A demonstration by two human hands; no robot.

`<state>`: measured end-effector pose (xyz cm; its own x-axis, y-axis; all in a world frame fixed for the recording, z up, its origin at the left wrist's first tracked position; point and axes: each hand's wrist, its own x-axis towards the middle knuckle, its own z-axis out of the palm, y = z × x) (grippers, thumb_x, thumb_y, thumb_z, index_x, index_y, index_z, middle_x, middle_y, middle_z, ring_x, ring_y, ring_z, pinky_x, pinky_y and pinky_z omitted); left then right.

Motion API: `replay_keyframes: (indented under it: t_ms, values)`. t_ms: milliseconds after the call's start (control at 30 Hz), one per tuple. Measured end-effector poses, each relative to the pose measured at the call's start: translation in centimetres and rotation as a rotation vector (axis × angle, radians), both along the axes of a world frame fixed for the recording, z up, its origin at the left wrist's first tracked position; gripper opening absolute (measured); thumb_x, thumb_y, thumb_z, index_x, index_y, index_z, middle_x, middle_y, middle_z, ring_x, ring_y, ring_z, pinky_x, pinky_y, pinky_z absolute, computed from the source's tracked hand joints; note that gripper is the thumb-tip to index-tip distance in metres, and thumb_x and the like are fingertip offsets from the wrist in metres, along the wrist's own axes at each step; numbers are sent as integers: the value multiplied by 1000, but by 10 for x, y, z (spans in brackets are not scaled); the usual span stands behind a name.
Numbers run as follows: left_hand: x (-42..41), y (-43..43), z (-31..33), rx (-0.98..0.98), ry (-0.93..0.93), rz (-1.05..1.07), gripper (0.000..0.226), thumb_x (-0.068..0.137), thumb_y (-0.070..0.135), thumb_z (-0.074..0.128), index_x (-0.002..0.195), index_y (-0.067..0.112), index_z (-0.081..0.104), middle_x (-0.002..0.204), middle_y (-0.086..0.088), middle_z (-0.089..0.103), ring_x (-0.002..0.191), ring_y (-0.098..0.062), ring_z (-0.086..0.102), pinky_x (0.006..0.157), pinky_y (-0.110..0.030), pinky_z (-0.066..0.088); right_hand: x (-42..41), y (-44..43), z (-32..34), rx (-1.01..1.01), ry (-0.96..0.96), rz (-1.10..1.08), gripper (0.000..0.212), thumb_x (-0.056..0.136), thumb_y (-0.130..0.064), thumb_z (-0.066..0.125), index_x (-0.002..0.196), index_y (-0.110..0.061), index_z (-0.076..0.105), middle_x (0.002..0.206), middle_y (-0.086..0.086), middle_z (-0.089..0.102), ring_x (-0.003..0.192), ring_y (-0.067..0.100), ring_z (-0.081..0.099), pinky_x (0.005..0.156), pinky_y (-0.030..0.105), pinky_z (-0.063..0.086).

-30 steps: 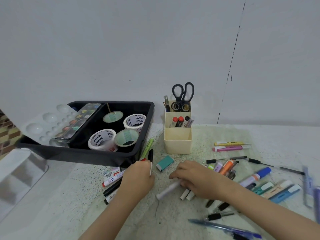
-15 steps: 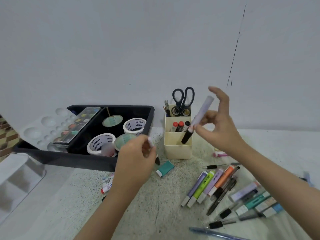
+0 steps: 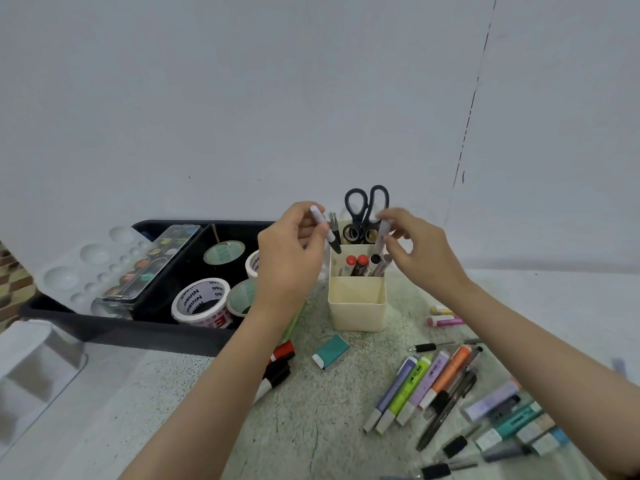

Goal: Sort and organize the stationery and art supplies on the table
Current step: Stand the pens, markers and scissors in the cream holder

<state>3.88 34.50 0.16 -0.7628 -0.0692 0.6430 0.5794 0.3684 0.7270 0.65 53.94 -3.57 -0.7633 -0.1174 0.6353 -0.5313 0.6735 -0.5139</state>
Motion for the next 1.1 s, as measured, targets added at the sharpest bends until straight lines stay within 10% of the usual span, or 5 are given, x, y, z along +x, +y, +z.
replay_keyframes:
  t_ms: [433, 1100]
  values:
    - [-29, 19, -15, -20, -53, -57, 14, 93, 8, 57, 89, 22, 61, 73, 4, 67, 70, 3, 63, 70, -8, 48, -6, 11, -8, 173, 122, 44, 31, 86, -7, 55, 115, -13, 67, 89, -3, 70, 82, 9, 60, 82, 26, 46]
    - [-57, 36, -31, -182, -250, -195, 2, 92, 10, 57, 93, 10, 59, 71, -2, 70, 63, -12, 65, 59, -23, 51, -3, 12, -25, 121, -199, -1, 57, 80, -16, 32, 130, -25, 58, 116, -3, 59, 106, 6, 47, 88, 7, 27]
